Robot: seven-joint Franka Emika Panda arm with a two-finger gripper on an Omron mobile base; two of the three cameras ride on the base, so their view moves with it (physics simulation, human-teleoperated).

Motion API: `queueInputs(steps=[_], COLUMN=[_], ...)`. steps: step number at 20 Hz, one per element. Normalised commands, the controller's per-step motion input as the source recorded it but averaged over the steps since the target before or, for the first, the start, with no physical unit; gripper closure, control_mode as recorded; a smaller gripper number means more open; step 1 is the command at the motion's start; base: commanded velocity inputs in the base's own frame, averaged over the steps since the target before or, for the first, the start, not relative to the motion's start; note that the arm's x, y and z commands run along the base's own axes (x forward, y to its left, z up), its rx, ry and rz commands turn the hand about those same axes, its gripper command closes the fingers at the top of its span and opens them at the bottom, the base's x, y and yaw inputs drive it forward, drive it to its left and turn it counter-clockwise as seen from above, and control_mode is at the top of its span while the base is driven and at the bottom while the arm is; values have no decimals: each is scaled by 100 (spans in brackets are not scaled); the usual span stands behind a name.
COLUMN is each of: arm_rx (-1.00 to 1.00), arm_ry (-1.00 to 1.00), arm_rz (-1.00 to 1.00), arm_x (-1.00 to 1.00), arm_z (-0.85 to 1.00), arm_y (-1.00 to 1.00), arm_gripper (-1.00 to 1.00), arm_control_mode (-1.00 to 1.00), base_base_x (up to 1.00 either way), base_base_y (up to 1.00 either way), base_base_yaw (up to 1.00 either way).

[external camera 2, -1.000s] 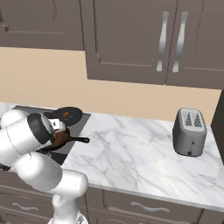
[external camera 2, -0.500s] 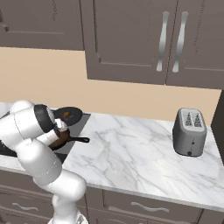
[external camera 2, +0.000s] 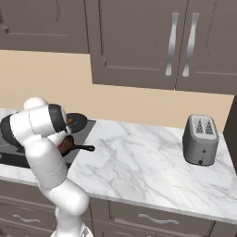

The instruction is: Place both pans onto different burners. Then place the tomato and the chicken drumstick on different pans.

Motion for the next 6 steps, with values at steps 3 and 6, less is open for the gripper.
queueInputs(steps=[3, 6], arm_rx=[-3, -3], arm_ry=[1, 3], arm_rz=[-1, -1], arm_x=[9, 4], arm_z=[-33, -28], arm_y=[8, 7], arm_gripper=[100, -100], arm_control_mode=[-100, -100], base_base_x=[0, 0], base_base_y=[0, 0], base_base_yaw=[0, 0])
